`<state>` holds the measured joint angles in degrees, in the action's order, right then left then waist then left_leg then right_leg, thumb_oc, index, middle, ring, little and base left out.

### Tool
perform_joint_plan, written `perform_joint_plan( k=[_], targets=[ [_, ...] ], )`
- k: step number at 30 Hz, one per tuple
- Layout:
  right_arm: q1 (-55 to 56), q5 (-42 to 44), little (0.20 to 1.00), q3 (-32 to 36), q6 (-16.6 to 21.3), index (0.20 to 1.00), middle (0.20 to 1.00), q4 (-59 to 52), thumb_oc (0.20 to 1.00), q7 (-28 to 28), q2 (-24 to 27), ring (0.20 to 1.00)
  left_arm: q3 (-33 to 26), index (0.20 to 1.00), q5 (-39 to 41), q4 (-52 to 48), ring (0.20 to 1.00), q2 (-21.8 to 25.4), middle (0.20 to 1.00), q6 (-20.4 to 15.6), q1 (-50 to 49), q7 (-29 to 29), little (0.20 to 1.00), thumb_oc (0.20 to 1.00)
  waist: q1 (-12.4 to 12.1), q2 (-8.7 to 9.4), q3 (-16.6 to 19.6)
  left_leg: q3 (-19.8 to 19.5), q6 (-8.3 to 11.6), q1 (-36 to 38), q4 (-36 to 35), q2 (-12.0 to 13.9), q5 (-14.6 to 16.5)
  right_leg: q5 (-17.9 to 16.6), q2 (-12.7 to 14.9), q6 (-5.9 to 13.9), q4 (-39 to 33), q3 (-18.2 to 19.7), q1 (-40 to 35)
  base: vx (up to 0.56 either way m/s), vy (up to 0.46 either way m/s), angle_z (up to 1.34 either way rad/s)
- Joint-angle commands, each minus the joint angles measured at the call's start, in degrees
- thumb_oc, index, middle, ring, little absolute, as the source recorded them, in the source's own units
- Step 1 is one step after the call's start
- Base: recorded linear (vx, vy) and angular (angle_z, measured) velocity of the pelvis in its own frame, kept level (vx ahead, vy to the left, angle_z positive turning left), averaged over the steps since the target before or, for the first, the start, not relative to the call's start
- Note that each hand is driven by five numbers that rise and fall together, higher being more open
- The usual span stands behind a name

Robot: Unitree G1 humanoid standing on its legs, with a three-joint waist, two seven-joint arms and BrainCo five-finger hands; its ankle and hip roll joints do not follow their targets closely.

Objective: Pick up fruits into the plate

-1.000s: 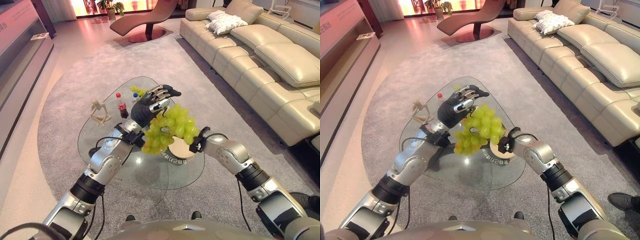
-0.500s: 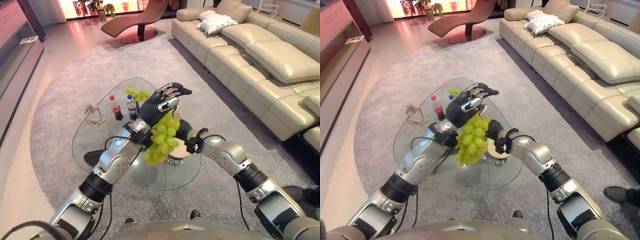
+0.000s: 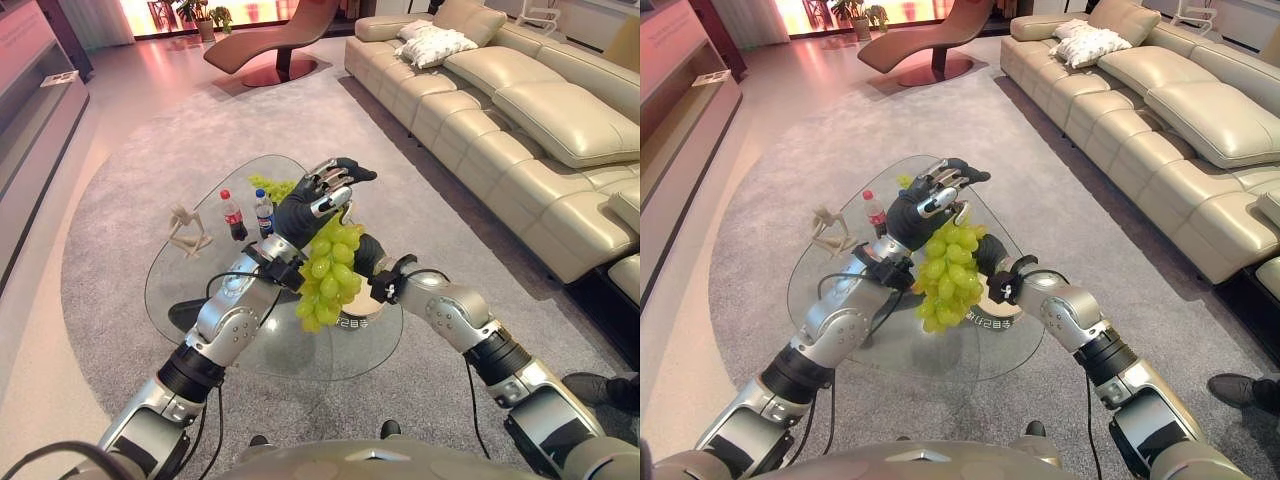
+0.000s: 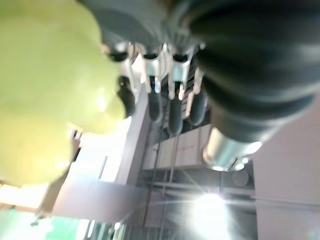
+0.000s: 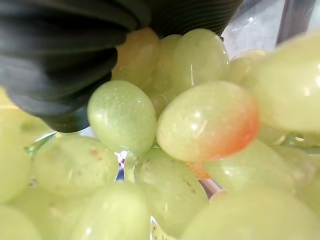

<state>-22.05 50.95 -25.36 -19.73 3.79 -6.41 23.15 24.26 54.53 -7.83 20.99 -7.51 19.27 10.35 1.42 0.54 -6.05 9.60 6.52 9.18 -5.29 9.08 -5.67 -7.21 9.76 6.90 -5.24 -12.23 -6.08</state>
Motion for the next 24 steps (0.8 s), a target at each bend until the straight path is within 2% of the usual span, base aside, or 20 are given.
perform_joint_plan(
  k=[1,5,14,19,24],
  targets=[
    [-1.82,4.69,0.2,6.49,6.25,0.2,0.2,-5.52,0.2,-0.04,-2.37,0.2,-3.62,0.2,-1.42,-3.1,0.2,0.94,0.2,-4.83,3.26,-0.83,0.2,0.2,-0.54,0.63,-0.05,-0.52,-1.89,-0.14,2.36,-2.48,8.31,8.86,-0.88,-0.03,3.85,-1.91,-3.38,0.01,0.02,0.11],
    [0.5,5.5,0.2,9.06,7.98,0.2,0.2,-5.78,0.2,0.47,-1.86,0.2,-5.95,0.2,-1.74,-3.13,0.2,1.56,0.2,-5.05,1.62,-1.91,0.2,0.2,-0.92,0.68,0.05,-0.84,-1.79,-0.51,2.0,-2.51,8.01,8.95,-0.78,-0.03,3.81,-2.5,-3.28,0.01,0.014,0.14],
    [6.52,6.4,0.2,17.6,13.04,0.2,0.2,-4.04,0.2,0.42,-0.8,0.2,-15.21,0.2,-5.13,1.5,0.2,3.51,0.2,-6.47,-6.86,-4.7,0.2,0.2,-2.24,0.96,-1.05,-1.2,-1.91,-1.59,1.85,-2.43,7.76,9.7,-0.64,-0.39,4.41,-4.17,-2.77,-0.01,0.006,0.1],
    [9.7,6.08,0.2,21.02,14.66,0.2,0.2,-2.6,0.2,-0.05,-0.59,0.2,-19.45,0.2,-6.56,4.72,0.2,3.03,0.2,-7.18,-11.46,-5.75,0.2,0.2,-2.76,1.03,-1.47,-1.15,-1.92,-1.9,2.05,-2.26,7.72,10.03,-0.61,-0.59,4.77,-4.68,-2.64,0.01,0.002,0.09],
    [11.04,5.08,0.2,22.44,14.44,0.2,0.2,-0.42,0.2,0.69,-0.6,0.2,-21.32,0.2,-8.37,9.0,0.2,2.02,0.2,-7.06,-13.5,-7.56,0.2,0.2,-3.05,1.01,-2.02,-1.43,-1.89,-2.41,2.6,-2.24,7.77,10.3,-0.56,-0.74,5.13,-4.88,-2.45,0.0,0.001,0.02]
  ],
)
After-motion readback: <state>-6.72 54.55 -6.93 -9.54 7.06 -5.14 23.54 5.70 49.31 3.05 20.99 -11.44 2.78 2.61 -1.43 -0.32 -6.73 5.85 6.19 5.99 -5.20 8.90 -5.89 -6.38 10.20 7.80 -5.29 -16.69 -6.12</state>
